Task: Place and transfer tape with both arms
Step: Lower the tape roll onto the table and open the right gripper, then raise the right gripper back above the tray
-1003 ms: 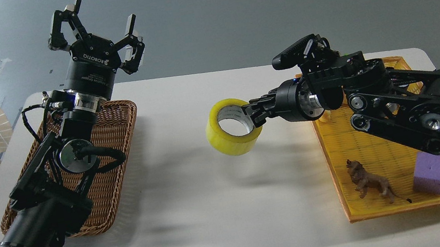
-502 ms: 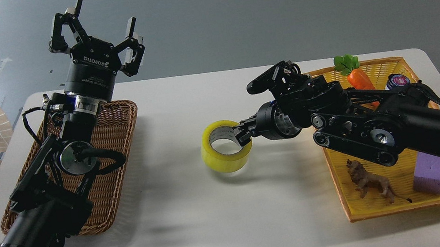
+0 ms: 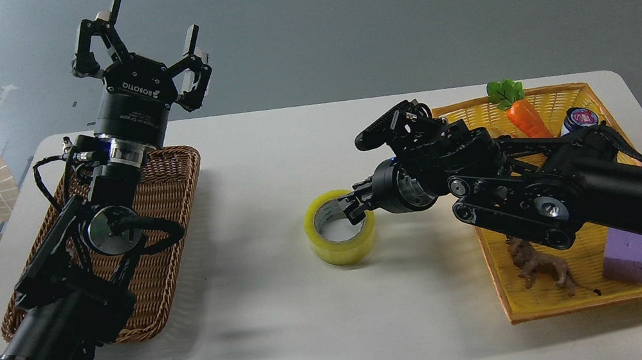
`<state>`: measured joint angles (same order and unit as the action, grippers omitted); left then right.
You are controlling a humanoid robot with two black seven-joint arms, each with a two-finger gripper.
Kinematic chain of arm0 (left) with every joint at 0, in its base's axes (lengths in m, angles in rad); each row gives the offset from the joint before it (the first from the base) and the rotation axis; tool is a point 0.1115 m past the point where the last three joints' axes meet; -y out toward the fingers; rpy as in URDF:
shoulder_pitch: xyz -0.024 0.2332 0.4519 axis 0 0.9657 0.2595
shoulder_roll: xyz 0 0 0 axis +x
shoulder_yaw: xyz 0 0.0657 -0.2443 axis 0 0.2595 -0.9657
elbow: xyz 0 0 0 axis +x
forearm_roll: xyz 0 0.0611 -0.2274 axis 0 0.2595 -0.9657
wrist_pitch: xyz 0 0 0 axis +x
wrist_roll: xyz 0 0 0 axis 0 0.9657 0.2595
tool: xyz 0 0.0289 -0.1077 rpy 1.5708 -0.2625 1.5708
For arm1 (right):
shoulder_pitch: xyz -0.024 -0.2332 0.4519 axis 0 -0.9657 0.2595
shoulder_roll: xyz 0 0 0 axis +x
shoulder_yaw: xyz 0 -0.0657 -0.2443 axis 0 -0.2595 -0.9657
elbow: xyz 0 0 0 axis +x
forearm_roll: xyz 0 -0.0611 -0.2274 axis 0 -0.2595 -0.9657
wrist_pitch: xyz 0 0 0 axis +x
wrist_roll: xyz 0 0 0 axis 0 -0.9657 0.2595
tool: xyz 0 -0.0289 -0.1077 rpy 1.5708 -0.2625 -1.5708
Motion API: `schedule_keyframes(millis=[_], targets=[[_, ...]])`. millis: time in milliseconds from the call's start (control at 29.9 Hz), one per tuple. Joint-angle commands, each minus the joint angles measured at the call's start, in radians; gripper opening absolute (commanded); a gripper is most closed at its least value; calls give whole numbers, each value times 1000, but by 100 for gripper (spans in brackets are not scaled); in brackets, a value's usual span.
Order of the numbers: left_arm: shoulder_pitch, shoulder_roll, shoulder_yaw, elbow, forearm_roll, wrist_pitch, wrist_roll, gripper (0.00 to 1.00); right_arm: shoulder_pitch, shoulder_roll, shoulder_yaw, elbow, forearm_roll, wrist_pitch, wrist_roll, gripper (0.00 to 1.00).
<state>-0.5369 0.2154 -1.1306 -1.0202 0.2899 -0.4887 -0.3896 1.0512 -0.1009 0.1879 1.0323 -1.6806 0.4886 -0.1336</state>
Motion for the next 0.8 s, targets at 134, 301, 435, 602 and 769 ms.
schedule_keyframes(millis=[134,301,435,602,769], targets=[[0,1,0,0,0,0,1,98,6,-8,67,3,9,0,2,93],[0,2,0,0,2,0,1,98,4,-20,154,5,9,0,2,98],[0,7,0,0,2,0,1,98,1,-40,208,12,10,0,2,98],[0,18,2,0,6,0,1,98,-17,-91,381,31,18,0,12,98],[-2,32,3,-1,15,0,1,98,-79,-152,616,118,19,0,17,98]])
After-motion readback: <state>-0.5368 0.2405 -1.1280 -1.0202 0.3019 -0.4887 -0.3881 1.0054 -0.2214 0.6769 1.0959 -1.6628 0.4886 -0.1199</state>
